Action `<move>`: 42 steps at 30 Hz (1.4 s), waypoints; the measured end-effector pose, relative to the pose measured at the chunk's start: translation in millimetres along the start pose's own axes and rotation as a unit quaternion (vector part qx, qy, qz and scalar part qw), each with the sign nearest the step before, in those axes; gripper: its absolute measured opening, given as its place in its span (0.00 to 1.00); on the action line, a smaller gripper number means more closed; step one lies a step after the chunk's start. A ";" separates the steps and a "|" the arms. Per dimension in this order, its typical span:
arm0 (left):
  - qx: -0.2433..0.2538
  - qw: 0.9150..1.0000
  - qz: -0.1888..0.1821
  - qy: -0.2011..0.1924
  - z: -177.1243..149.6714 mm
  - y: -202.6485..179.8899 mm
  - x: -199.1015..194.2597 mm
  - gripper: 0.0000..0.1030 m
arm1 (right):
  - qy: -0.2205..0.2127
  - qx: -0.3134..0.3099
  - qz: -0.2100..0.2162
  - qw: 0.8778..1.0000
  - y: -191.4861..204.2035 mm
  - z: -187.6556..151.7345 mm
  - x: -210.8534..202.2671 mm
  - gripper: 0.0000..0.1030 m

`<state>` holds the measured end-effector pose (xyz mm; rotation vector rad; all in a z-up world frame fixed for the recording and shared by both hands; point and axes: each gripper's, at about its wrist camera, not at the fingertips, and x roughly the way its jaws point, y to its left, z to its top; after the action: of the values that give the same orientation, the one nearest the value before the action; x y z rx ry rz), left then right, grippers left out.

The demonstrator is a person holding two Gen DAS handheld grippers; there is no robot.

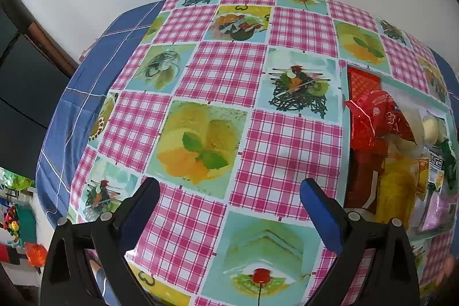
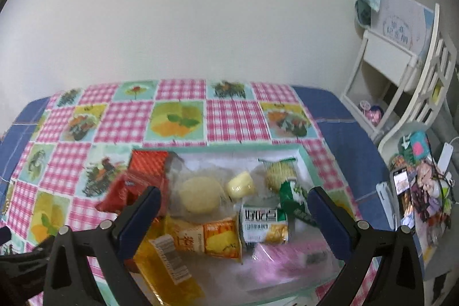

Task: Organize snacks

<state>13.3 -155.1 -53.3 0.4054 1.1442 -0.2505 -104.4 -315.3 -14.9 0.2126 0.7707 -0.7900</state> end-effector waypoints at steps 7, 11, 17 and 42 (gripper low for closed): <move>0.011 1.000 0.020 -0.004 -7.8 4.5 -2.9 0.95 | 0.067 0.003 0.058 0.996 18.2 -16.3 -10.5 1.00; 0.017 1.000 0.020 -0.007 -13.9 10.5 -6.4 0.95 | 0.086 0.006 0.068 0.994 24.0 -25.6 -14.6 1.00; 0.018 1.000 0.014 -0.019 -21.0 19.5 -16.1 0.95 | 0.102 0.006 0.068 0.992 25.5 -38.6 -22.1 1.00; 0.004 0.999 -0.005 -0.036 -35.2 39.0 -28.0 0.95 | 0.123 0.006 0.066 0.990 22.3 -57.9 -30.1 1.00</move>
<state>-11.6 -105.0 -32.9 0.3947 1.0756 -0.2765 -133.6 -257.2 -37.6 0.3726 0.9735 -0.6487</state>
